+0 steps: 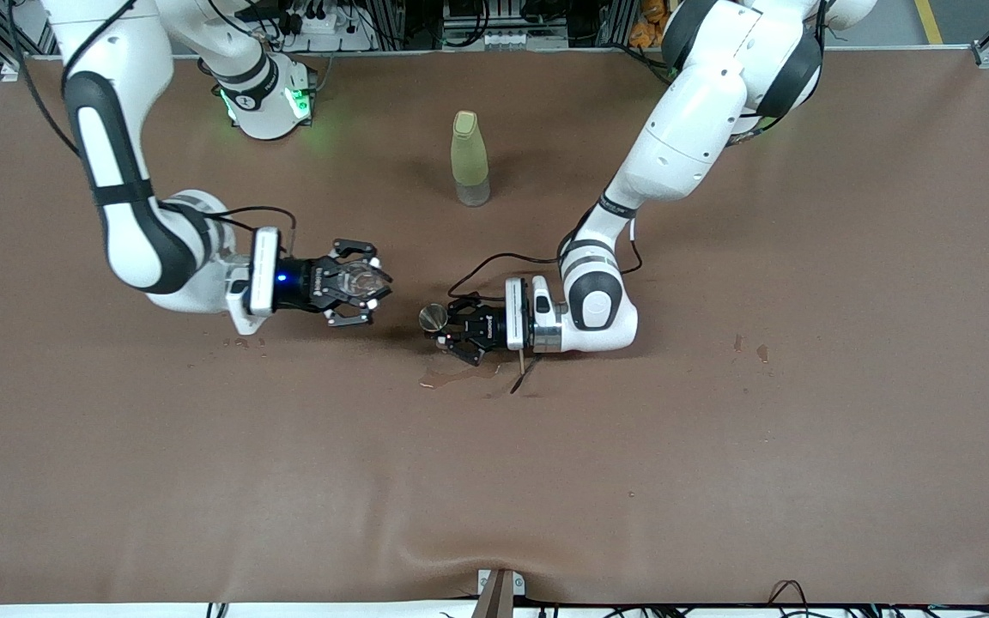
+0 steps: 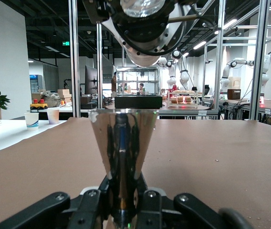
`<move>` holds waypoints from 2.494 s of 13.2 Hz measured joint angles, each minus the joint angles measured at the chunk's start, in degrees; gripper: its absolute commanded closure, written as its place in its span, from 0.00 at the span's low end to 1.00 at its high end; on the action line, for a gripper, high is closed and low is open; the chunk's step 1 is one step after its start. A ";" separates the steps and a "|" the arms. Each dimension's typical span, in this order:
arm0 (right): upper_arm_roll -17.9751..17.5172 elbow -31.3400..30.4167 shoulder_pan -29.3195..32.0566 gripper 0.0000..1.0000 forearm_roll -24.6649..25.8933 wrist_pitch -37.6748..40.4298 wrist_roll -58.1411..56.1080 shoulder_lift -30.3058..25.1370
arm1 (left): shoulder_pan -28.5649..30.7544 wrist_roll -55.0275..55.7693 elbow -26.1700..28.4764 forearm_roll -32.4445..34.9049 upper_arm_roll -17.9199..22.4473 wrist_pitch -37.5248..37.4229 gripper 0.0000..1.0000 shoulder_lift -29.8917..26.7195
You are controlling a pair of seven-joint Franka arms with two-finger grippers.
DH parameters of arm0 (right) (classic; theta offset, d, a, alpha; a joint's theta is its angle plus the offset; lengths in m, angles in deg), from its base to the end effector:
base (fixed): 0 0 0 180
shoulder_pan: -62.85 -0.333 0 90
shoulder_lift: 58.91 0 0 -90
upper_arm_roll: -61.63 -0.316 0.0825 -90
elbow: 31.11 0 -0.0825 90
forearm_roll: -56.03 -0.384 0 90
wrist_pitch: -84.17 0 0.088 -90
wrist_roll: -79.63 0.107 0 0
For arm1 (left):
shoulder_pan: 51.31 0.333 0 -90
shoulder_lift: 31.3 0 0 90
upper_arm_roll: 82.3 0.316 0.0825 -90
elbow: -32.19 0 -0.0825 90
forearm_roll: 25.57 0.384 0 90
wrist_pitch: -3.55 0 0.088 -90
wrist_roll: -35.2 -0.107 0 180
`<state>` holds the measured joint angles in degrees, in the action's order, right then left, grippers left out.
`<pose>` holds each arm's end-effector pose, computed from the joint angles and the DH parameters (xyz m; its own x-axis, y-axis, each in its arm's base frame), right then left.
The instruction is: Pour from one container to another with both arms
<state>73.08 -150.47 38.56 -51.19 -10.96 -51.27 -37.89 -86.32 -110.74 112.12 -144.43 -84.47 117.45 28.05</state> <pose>0.5456 0.2264 0.2962 0.1660 -0.0607 0.9843 0.9848 -0.0409 -0.1686 0.5538 -0.4804 0.1138 0.0054 0.0072 1.0000 -0.9999 -0.0116 0.0055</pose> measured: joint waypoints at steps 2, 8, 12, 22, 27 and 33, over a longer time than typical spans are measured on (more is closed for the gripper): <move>-1.40 -0.22 -1.93 1.00 -3.30 -3.19 -1.16 0.04 | -0.19 -0.01 0.00 -0.97 -0.03 -0.07 1.00 0.02; -3.79 -1.19 -4.60 1.00 -9.85 -5.13 -4.99 2.51 | -0.65 -0.51 0.00 -2.17 -0.01 -0.09 1.00 0.02; -4.16 -1.91 -5.03 1.00 -10.56 -5.22 -5.22 3.64 | -0.51 -0.51 0.00 -2.18 0.09 -0.09 1.00 0.02; -4.18 -3.77 -5.03 1.00 -10.75 -5.21 -1.93 3.66 | -0.31 -0.51 -0.04 -2.35 0.09 -0.09 1.00 0.02; -4.23 -3.80 -5.03 1.00 -10.81 -5.14 6.81 3.65 | -0.29 -0.51 -0.04 -2.35 0.09 -0.09 1.00 0.02; -4.45 -3.79 -5.03 1.00 -10.87 -4.57 16.10 3.47 | -0.38 -0.51 -0.08 -2.41 0.04 -0.18 1.00 0.02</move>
<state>68.62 -154.26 33.53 -62.06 -15.53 -35.17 -34.43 -86.70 -111.25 112.05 -146.84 -84.43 117.27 28.07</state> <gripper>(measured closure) 0.837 0.890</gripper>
